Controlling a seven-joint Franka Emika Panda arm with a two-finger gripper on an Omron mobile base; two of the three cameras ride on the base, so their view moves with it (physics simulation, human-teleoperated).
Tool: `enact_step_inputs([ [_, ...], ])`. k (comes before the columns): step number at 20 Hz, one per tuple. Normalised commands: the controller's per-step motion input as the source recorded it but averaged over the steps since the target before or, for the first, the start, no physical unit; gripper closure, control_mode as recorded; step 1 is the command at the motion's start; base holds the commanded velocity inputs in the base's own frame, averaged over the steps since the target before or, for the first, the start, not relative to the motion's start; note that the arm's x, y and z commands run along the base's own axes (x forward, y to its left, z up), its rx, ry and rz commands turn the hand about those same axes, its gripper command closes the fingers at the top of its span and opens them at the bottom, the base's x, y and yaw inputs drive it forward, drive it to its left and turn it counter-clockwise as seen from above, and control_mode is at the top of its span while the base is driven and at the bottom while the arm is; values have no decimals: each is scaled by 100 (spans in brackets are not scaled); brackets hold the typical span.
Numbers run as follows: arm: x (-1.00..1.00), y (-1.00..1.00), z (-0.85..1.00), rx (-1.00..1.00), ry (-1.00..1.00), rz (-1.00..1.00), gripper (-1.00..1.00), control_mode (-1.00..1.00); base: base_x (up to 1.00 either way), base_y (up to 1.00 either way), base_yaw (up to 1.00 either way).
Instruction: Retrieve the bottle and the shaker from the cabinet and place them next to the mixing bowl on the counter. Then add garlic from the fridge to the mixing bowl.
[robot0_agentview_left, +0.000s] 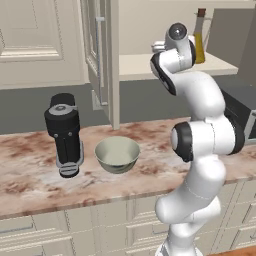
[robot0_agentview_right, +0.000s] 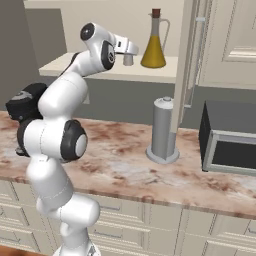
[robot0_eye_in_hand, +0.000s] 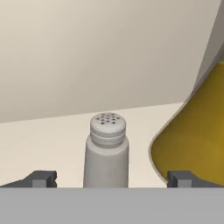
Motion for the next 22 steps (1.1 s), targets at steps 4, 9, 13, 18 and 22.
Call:
enact_step_inputs([
  [4,28,0,-16,0,0,0,-100,-100,0,0,0],
  [9,16,0,-8,0,-3,0,-100,-100,0,0,0],
  [13,2,0,0,0,-9,0,-100,-100,0,0,0],
  [18,15,-8,-13,-1,-7,0,-100,-100,0,0,0],
  [22,31,-19,-24,-2,-5,0,-100,-100,0,0,0],
])
